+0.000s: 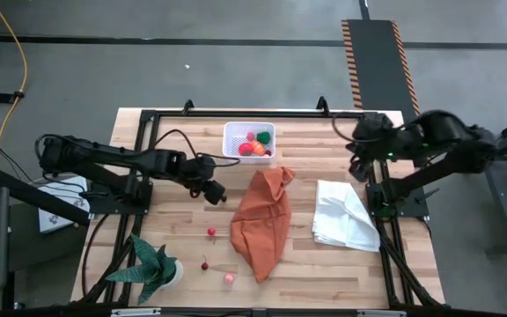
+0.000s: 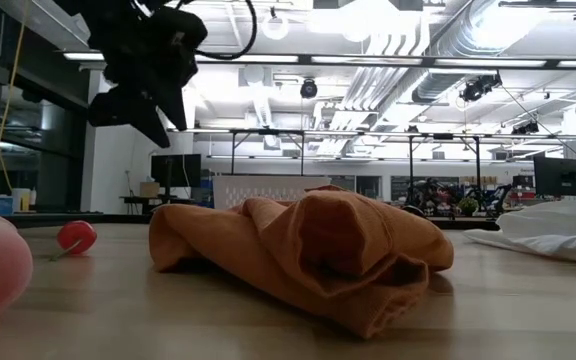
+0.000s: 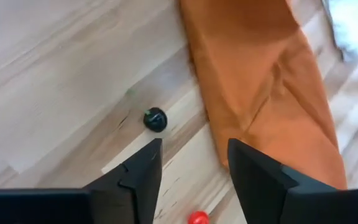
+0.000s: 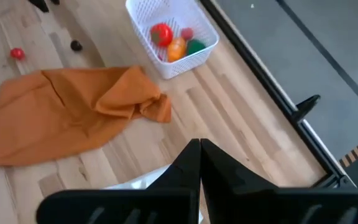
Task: Pick and placing Produce into tupperware
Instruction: Put the black cherry into the white basket
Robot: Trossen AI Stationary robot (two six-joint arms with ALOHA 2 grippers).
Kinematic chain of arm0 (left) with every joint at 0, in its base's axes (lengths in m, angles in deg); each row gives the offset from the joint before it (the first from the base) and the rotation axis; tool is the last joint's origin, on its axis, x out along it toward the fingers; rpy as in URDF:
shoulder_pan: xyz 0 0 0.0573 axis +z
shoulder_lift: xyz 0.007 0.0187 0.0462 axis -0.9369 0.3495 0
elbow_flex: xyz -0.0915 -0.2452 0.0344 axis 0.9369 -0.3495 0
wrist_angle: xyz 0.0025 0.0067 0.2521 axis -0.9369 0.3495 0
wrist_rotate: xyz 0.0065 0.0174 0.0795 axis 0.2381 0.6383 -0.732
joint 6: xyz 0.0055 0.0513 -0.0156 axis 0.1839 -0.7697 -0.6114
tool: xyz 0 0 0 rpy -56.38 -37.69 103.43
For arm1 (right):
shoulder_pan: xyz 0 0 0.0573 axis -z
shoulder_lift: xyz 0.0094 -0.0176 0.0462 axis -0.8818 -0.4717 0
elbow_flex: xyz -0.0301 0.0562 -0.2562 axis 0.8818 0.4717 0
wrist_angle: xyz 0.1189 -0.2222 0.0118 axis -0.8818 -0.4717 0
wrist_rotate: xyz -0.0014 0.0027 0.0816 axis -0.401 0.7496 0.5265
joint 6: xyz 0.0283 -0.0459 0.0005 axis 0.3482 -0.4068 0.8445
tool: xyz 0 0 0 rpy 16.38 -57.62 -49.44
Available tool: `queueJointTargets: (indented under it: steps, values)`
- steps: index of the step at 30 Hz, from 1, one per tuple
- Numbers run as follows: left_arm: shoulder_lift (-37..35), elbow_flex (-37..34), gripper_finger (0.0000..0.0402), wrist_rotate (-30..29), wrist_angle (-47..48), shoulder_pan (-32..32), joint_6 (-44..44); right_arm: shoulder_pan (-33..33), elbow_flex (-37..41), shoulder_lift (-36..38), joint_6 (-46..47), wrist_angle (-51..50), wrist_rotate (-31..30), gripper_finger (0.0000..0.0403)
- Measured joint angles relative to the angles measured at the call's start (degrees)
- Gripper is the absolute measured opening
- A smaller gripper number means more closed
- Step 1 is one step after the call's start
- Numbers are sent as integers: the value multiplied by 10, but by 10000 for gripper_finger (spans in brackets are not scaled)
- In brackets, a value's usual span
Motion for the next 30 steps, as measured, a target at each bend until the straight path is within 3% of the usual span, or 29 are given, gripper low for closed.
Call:
queueJointTargets:
  steps: [10,16,24,30]
  values:
    - [62,0,123,-2,-17,0,59,1,0,46,12,-10,-20,0]
    - [95,0,135,-4,-24,0,75,2,0,52,-3,-24,-38,0]
    - [116,0,154,-2,-25,-1,162,2,0,75,-81,-23,-66,0]
    - [116,0,153,-10,-26,-1,194,2,0,120,-94,-24,-48,0]
